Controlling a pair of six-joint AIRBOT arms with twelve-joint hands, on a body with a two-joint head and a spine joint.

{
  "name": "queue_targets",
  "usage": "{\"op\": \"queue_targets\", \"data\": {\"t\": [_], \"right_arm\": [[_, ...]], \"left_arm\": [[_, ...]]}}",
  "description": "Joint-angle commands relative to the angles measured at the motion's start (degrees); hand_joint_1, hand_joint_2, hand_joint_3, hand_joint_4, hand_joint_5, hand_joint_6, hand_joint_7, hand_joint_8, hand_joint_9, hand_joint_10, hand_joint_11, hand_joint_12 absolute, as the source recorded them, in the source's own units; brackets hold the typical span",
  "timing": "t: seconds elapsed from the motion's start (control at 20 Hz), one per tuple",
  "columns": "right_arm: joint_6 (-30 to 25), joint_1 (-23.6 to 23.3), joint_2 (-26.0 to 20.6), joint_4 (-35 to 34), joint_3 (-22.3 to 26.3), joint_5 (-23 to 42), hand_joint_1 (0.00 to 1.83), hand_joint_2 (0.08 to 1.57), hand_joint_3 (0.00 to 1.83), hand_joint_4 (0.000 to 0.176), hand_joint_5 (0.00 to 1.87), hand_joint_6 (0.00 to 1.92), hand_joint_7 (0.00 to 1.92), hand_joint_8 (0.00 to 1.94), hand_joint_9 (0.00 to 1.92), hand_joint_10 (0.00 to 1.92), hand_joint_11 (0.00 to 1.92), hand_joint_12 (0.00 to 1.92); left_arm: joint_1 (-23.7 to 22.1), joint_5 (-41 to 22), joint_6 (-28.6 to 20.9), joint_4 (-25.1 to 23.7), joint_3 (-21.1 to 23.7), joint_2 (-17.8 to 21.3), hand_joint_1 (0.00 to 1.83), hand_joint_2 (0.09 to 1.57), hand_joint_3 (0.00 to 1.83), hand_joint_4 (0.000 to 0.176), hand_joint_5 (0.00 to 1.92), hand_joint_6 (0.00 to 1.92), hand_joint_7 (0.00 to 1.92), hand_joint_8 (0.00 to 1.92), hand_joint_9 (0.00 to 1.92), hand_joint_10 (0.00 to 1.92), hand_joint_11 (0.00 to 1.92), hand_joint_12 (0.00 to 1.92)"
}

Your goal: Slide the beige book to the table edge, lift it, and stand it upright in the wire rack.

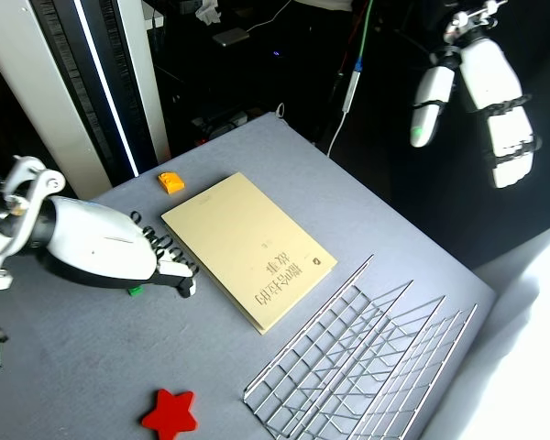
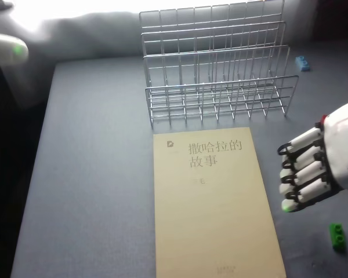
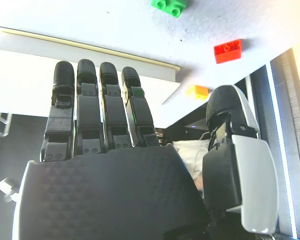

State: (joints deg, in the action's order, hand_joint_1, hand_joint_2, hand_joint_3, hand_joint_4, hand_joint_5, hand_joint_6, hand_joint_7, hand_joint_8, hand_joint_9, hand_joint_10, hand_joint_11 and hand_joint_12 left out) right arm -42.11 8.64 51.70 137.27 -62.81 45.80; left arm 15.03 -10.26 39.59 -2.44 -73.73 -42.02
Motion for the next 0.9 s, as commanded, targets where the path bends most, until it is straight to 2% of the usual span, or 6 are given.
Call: {"op": "queue_targets", "data": {"t": [0.0,0.1,0.25,0.55,0.65,0.85], "right_arm": [[-0.4,0.4,-0.1,-1.6,0.0,-2.8,0.1,1.13,0.0,0.0,0.23,0.01,0.24,0.01,0.26,0.01,0.0,0.79],[-0.6,1.3,0.2,-1.6,0.0,-4.1,0.09,1.13,0.0,0.0,0.24,0.0,0.26,0.01,0.28,0.01,0.0,0.8],[-0.3,2.4,0.5,-1.6,-0.7,-4.1,0.11,1.13,0.0,0.0,0.24,0.01,0.26,0.01,0.27,0.0,0.0,0.78],[0.1,3.5,2.8,-1.6,-2.5,-5.3,0.15,1.13,0.0,0.0,0.25,0.0,0.24,0.0,0.25,0.0,0.0,0.77],[0.1,3.7,3.8,-1.6,-2.9,-5.7,0.13,1.13,0.0,0.0,0.26,0.0,0.25,0.0,0.25,0.0,0.0,0.7],[0.1,4.4,5.5,-1.6,-2.9,-6.1,0.12,1.13,0.0,0.0,0.27,0.0,0.28,0.01,0.27,0.01,0.0,0.72]], "left_arm": [[1.0,-12.3,1.9,3.7,-1.0,0.5,0.17,1.11,0.0,0.0,0.16,0.01,0.16,0.01,0.13,0.01,0.0,0.3],[5.7,-22.0,11.2,19.8,-1.2,0.5,0.21,1.11,0.0,0.0,0.16,0.0,0.15,0.0,0.12,0.0,0.0,0.27],[14.7,-32.5,16.7,39.2,2.0,1.9,0.22,1.12,0.0,0.0,0.15,0.0,0.16,0.0,0.12,0.0,0.0,0.21],[20.4,-26.5,38.1,81.2,13.8,8.0,0.21,1.11,0.0,0.0,0.12,0.0,0.15,0.0,0.13,0.0,0.0,0.23],[22.8,-23.3,40.1,86.3,15.1,8.4,0.22,1.1,0.0,0.0,0.14,0.01,0.16,0.0,0.13,0.0,0.0,0.27],[24.6,-16.4,44.1,89.8,15.7,7.9,0.23,1.1,0.0,0.0,0.16,0.0,0.19,0.0,0.16,0.0,0.0,0.3]]}}
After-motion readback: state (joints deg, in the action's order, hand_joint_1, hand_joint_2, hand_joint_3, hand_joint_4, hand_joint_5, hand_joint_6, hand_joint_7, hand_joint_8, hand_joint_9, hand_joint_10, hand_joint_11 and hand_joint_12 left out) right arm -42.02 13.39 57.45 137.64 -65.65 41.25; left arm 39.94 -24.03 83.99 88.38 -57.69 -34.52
